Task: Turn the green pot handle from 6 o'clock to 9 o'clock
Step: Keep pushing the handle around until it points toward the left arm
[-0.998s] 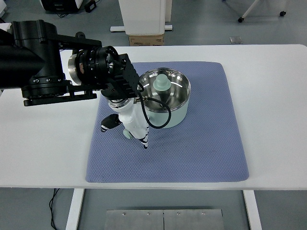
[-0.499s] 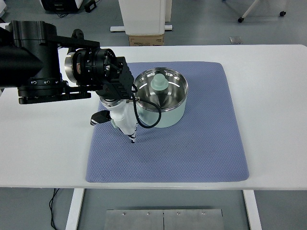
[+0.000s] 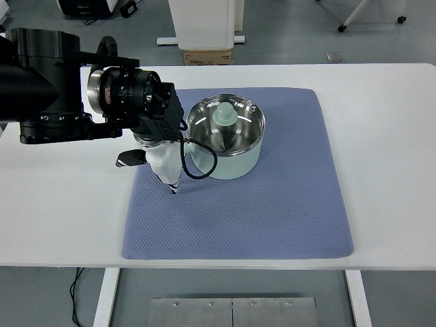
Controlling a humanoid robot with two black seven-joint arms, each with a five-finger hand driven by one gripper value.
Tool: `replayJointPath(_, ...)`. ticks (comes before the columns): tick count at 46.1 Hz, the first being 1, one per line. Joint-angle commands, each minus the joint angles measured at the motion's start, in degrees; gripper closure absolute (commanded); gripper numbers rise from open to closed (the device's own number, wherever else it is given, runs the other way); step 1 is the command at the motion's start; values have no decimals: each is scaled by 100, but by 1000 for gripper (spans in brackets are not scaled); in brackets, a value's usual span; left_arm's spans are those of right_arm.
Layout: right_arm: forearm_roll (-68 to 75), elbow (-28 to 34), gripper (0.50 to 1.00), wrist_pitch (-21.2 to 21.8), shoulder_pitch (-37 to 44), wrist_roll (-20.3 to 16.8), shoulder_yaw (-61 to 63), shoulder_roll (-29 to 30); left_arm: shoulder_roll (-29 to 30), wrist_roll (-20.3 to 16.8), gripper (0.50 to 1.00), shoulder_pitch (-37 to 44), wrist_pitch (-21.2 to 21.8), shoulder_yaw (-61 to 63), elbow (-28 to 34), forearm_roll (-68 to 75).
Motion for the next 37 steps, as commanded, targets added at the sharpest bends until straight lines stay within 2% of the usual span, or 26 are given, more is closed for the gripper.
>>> replayJointPath(1,0,0,500,1,0,0,0,0,0,0,500,-11,-35,0,1,96)
replayJointPath(37,0,0,500,1,0,0,0,0,-26,0,500,-134,-79,431,45,228)
